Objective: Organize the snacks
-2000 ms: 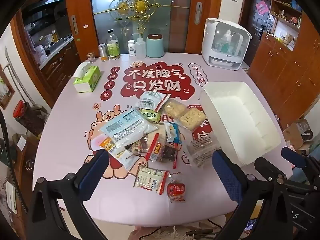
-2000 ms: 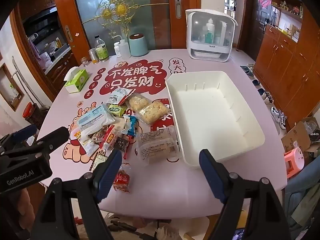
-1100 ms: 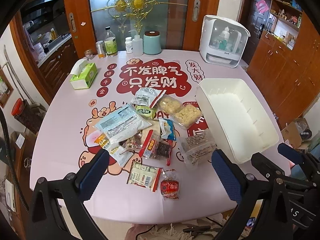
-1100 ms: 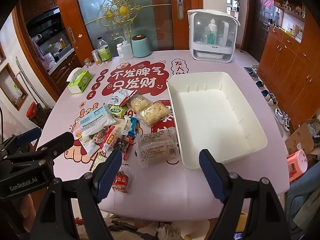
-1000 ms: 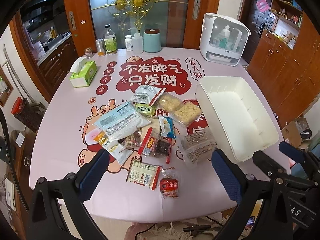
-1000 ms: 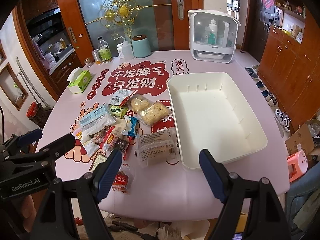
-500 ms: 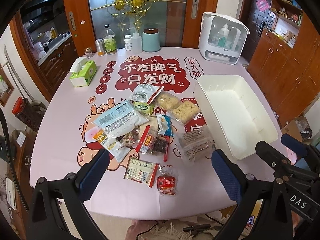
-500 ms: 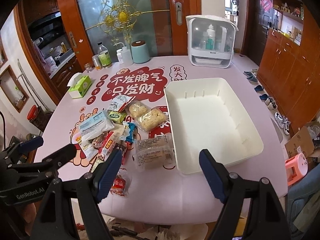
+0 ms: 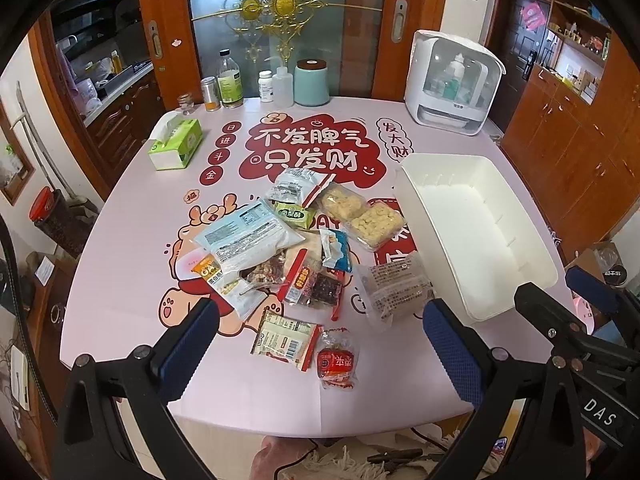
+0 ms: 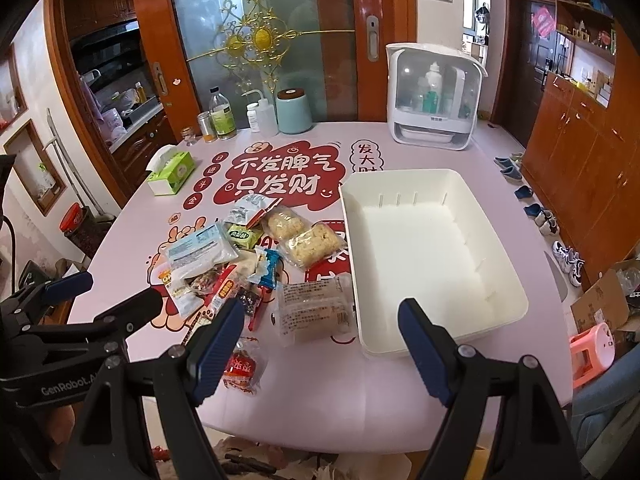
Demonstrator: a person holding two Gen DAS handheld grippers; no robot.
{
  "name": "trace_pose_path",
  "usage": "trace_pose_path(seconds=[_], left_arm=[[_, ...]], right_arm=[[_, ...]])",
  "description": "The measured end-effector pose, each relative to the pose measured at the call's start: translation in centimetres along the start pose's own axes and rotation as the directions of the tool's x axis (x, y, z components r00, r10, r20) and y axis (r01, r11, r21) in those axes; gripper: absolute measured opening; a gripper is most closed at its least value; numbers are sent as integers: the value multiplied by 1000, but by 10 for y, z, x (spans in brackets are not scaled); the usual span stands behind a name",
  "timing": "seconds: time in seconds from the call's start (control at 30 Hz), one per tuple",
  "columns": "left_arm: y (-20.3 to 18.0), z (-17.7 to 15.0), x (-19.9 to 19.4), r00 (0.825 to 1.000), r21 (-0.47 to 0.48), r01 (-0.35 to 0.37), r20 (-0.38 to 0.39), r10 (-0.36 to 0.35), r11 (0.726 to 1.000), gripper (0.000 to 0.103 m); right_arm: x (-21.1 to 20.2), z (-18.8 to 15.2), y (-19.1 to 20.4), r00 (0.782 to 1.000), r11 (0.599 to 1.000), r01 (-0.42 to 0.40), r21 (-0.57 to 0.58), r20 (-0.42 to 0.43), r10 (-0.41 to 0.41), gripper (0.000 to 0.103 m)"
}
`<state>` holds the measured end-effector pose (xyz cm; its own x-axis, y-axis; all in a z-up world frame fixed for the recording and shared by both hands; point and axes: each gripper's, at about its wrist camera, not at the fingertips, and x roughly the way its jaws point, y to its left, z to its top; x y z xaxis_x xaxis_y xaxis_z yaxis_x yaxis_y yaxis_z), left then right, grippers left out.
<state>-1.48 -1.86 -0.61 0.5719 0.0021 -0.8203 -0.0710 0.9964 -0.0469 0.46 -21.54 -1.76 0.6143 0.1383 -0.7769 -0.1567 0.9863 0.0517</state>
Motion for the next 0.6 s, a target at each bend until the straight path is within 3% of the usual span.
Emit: trace_pose_path(seconds=[0.6], left_arm=[[3,-2,-2,1000,1,-7,-1,7,1000,101]], right_arm=[[3,-5,0,1000,1000,-13,24,-20,14,80]])
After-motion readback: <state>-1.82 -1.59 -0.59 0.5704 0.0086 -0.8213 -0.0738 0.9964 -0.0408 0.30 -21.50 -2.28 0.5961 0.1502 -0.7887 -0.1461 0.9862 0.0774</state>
